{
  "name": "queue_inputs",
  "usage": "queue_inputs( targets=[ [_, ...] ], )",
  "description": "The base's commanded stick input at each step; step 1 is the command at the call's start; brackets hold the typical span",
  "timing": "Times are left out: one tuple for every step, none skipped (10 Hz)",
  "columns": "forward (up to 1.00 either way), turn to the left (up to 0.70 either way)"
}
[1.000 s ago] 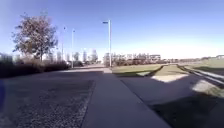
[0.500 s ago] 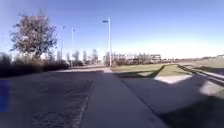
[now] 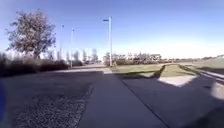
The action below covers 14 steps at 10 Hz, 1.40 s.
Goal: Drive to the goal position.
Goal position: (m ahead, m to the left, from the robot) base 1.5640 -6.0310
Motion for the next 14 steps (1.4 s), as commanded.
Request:
queue_inputs(
  targets=[
    [0.70, 0.00],
    [0.70, -0.27],
    [0.70, -0.35],
    [0.70, -0.35],
    [0.70, -0.35],
    [0.70, -0.35],
    [0.36, -0.72],
    [0.20, -0.40],
    [0.08, -0.48],
    [0.00, -0.70],
    [0.00, -0.70],
    [0.00, -0.70],
    [0.00, -0.70],
    [0.00, -0.70]
  ],
)
